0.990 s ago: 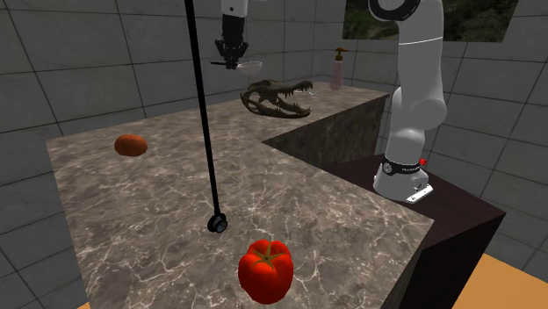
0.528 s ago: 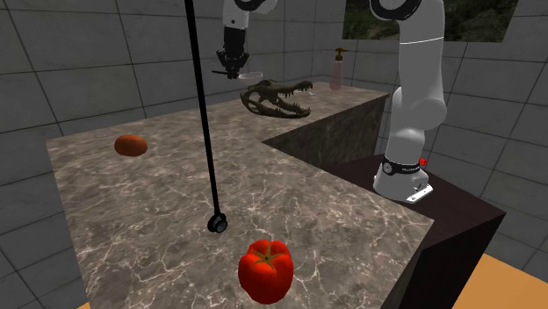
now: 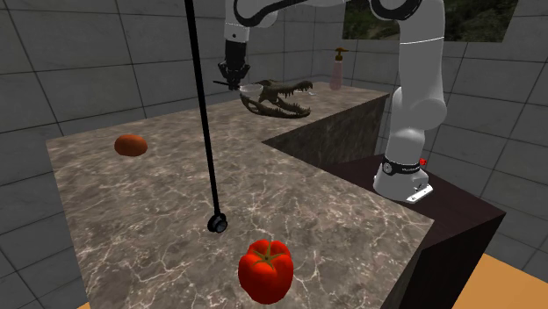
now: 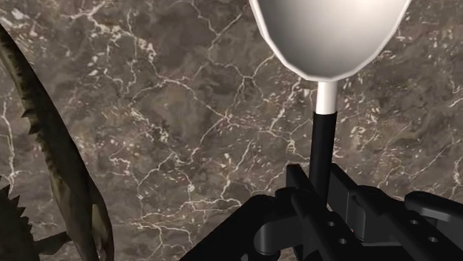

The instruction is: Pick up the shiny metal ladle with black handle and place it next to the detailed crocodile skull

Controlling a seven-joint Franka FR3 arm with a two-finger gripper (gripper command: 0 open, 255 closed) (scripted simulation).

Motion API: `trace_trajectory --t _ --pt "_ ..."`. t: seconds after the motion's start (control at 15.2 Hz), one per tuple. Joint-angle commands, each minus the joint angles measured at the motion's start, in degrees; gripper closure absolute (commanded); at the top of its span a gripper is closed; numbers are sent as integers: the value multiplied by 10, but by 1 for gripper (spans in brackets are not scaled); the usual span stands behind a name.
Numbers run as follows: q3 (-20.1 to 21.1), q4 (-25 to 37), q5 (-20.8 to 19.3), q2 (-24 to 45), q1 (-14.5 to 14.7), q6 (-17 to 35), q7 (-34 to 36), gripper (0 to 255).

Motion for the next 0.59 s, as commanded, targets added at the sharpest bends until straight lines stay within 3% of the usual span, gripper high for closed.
trace_trajectory --t 0.0,0.53 --pt "0 -12 1 2 0 14 0 255" --pt "1 -59 4 13 1 72 -4 255"
